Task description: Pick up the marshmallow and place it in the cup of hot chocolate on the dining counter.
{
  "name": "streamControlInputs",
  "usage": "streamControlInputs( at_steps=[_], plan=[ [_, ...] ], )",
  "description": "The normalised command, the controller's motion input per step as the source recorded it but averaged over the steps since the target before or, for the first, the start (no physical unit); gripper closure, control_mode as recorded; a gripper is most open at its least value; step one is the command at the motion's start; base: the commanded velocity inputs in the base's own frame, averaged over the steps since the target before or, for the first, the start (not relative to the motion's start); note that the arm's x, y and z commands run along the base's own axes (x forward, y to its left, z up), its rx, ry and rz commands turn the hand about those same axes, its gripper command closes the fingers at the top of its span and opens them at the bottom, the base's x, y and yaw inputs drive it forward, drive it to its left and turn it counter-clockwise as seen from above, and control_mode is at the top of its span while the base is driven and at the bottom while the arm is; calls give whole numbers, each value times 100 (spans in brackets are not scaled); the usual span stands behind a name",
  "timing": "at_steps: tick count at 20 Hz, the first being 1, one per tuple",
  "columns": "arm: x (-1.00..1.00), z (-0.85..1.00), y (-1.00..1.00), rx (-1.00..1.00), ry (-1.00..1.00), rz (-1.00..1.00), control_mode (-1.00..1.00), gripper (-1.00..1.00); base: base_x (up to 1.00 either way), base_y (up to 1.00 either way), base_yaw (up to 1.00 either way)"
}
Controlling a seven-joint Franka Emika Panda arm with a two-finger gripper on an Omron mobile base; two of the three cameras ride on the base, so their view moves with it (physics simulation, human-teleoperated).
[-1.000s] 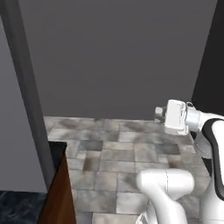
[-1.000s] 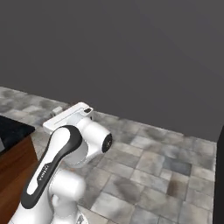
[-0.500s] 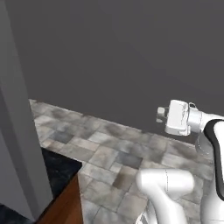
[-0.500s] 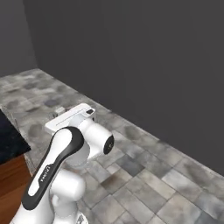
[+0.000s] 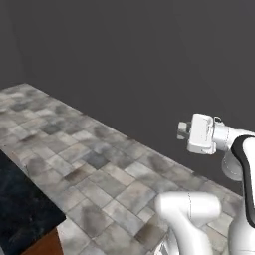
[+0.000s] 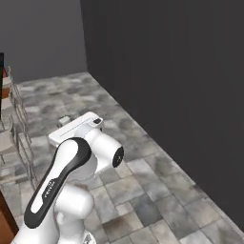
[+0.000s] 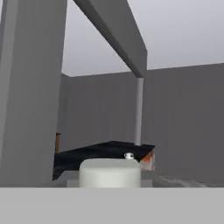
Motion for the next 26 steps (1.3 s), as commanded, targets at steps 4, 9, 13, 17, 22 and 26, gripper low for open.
streamControlInputs(
  at_steps=[4,9,13,17,22,26],
  plan=[
    [0,0,0,0,0,0,100,100,100,-67,51],
    [0,0,0,0,0,0,100,100,100,-61,53],
    [0,0,0,0,0,0,100,100,100,-55,55],
    [0,0,0,0,0,0,100,100,100,-54,55],
    [0,0,0,0,0,0,100,100,100,-52,56],
    [0,0,0,0,0,0,100,100,100,-53,56]
  ],
)
